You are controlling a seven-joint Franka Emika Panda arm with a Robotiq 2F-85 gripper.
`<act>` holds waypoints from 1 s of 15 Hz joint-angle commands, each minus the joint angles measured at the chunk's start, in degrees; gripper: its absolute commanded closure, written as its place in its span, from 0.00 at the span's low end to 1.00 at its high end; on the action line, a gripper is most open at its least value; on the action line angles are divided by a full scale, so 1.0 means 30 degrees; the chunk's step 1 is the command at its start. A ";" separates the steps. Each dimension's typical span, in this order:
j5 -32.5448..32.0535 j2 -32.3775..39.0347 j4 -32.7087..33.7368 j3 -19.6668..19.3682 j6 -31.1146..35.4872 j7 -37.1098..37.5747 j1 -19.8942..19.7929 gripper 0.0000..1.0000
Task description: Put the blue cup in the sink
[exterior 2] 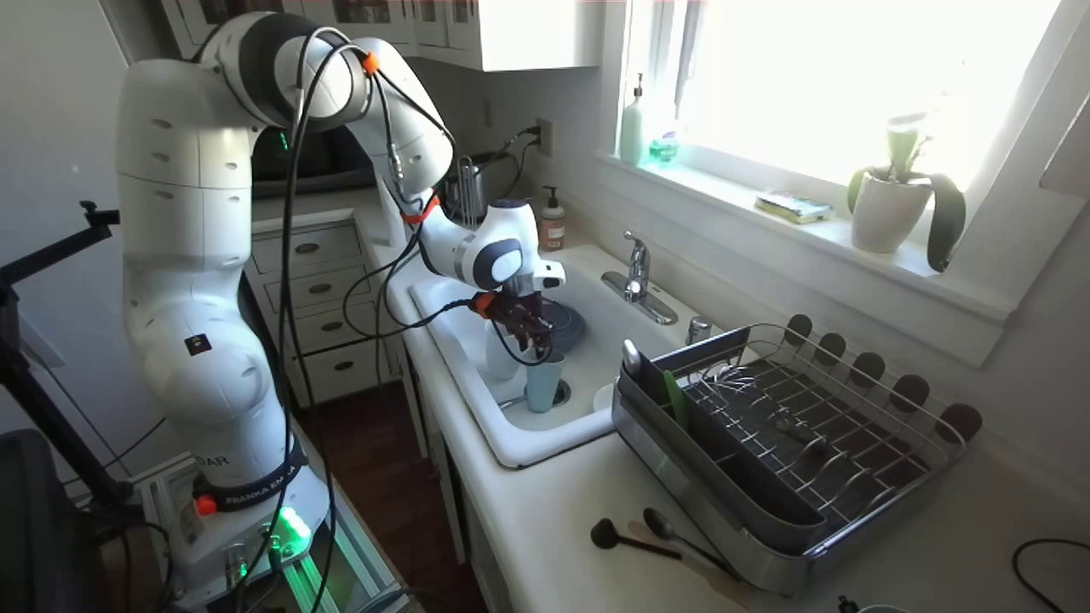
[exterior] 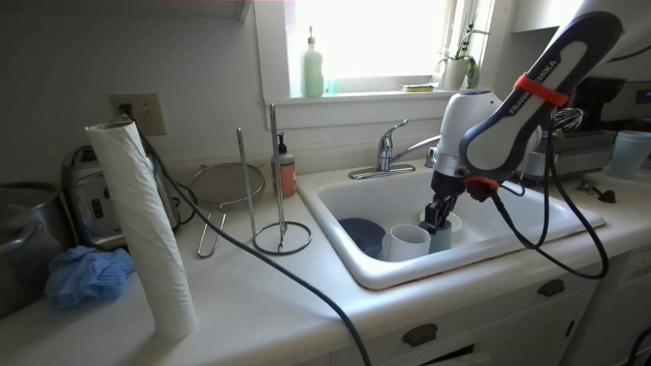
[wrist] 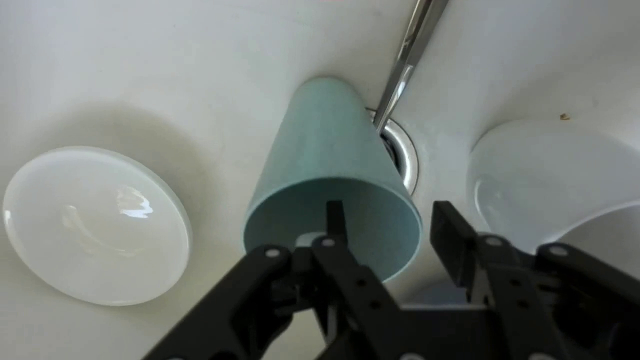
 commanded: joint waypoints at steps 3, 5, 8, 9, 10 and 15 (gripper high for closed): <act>0.0824 -0.1747 0.0661 0.0175 -0.3853 -0.0606 -0.0433 0.05; 0.0881 -0.2067 0.0934 0.0160 -0.4920 -0.0663 -0.0526 0.00; 0.0880 -0.2463 0.1095 0.0165 -0.5773 -0.0770 -0.0611 0.00; 0.0755 -0.2484 0.1142 0.0119 -0.5901 -0.0648 -0.0602 0.00; 0.0771 -0.2528 0.1168 0.0124 -0.6064 -0.0678 -0.0622 0.00; 0.0905 -0.2519 0.1287 0.0187 -0.6565 -0.0907 -0.0667 0.00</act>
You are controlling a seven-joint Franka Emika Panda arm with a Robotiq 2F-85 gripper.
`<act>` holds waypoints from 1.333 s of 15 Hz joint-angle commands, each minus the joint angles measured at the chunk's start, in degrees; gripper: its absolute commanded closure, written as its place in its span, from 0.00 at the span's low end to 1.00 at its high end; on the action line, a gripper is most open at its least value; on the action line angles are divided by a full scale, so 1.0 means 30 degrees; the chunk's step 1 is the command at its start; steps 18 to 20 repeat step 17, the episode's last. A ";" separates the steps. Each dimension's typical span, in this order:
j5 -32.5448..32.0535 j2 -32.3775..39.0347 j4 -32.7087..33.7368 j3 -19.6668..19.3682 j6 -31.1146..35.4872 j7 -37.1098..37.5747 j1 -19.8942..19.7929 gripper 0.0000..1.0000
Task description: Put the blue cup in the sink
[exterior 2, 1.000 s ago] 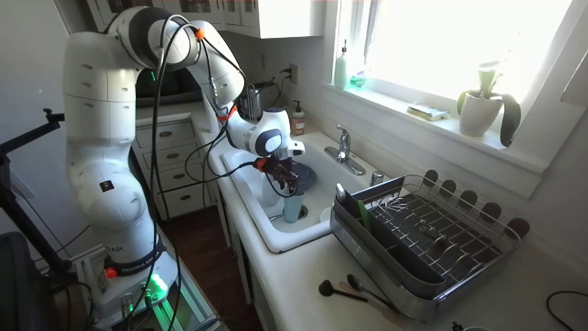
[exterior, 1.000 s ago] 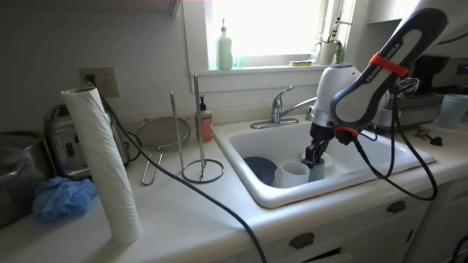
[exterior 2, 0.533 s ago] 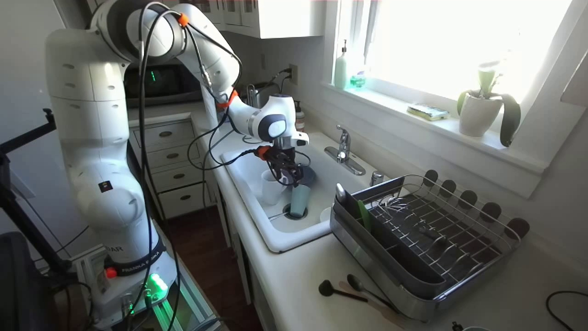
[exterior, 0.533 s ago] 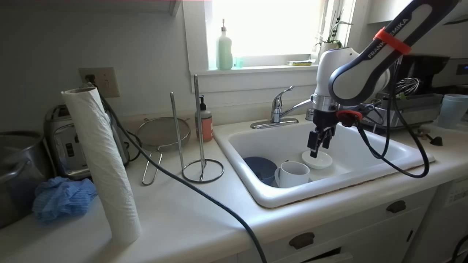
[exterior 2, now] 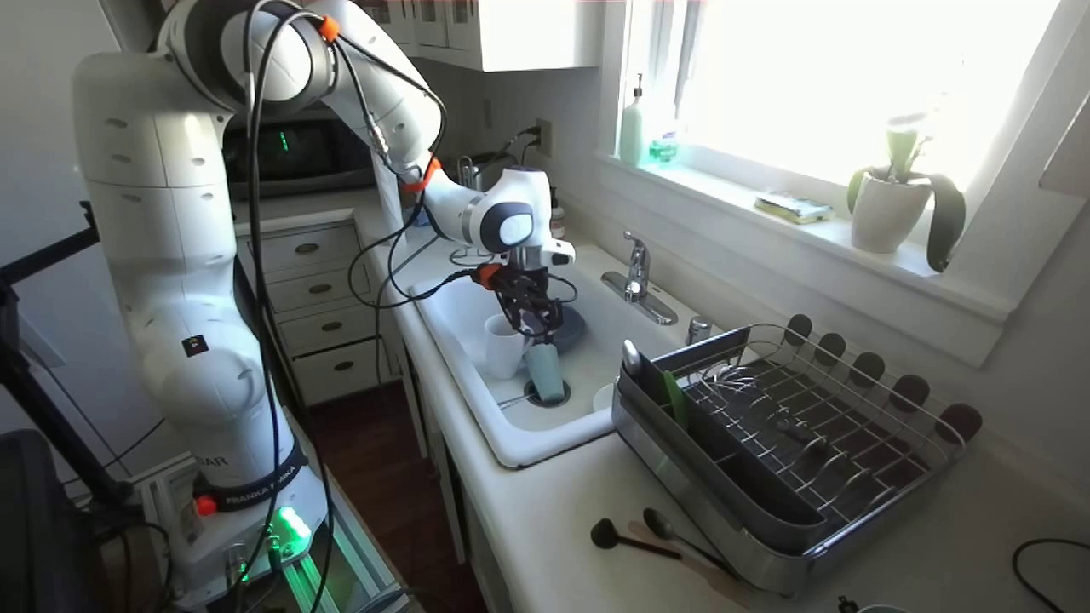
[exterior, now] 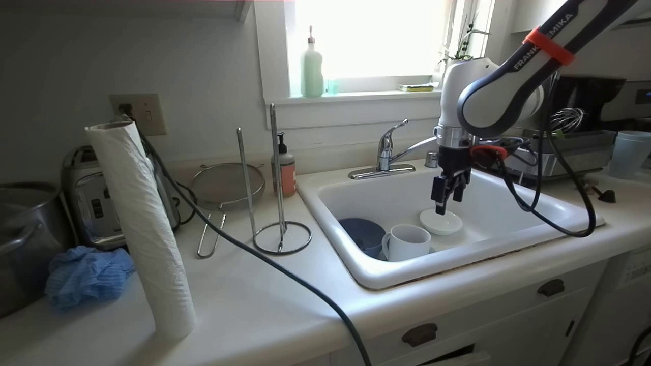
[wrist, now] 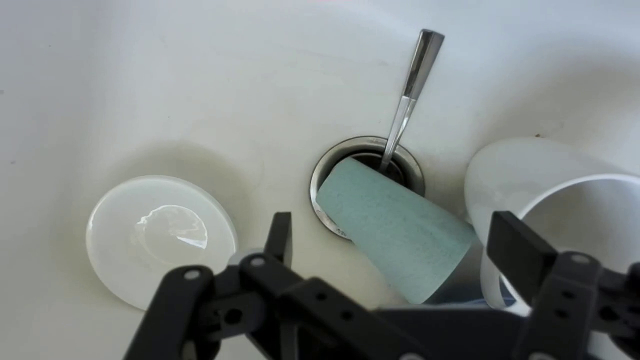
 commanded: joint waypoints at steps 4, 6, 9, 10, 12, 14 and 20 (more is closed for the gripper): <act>0.0411 -0.1509 -0.0706 0.0102 -0.0612 -0.0706 -0.0242 0.00; 0.1140 -0.2951 -0.1534 0.0225 -0.0248 -0.1581 -0.0448 0.00; 0.1369 -0.4509 -0.2049 0.0035 -0.0227 -0.2162 -0.0470 0.00; 0.1324 -0.5057 -0.2232 -0.0007 -0.0346 -0.2121 -0.0466 0.00; 0.1011 -0.6116 -0.2707 -0.0027 -0.0468 -0.1783 -0.0393 0.00; 0.0786 -0.5056 -0.1867 0.0008 -0.0218 -0.1515 -0.0357 0.00; 0.0789 -0.6093 -0.2524 0.0047 -0.0216 -0.1516 -0.0298 0.00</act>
